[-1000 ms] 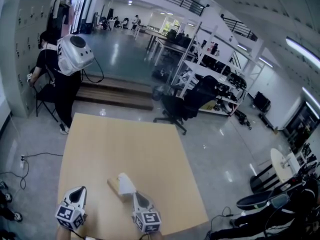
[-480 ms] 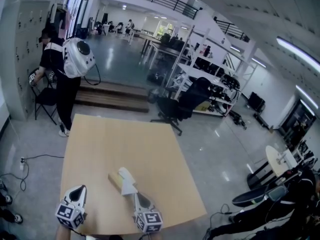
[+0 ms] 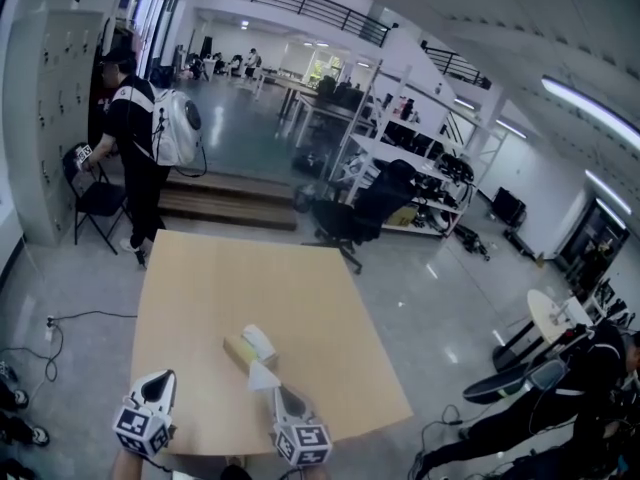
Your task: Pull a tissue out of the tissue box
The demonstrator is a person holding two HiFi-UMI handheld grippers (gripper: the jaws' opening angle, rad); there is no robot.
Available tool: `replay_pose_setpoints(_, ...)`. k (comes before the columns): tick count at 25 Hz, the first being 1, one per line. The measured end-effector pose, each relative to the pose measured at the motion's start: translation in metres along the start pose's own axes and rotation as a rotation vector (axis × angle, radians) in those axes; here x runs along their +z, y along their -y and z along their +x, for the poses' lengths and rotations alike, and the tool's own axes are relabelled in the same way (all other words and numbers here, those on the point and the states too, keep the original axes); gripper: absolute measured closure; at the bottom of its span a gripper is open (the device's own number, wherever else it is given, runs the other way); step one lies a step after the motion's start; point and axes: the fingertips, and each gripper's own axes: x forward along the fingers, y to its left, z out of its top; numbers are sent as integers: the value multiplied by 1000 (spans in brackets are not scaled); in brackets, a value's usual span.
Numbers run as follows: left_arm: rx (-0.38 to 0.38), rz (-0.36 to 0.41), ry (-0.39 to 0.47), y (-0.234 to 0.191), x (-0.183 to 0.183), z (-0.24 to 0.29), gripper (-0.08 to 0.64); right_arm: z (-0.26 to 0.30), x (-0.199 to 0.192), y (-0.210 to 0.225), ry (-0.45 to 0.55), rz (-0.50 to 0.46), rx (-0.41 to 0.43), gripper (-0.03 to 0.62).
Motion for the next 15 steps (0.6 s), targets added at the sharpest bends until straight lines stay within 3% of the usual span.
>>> replay_pose_setpoints(15, -35, 7, 6, 25, -6, -61, 552, -66, 0, -34, 35, 9, -19, 586)
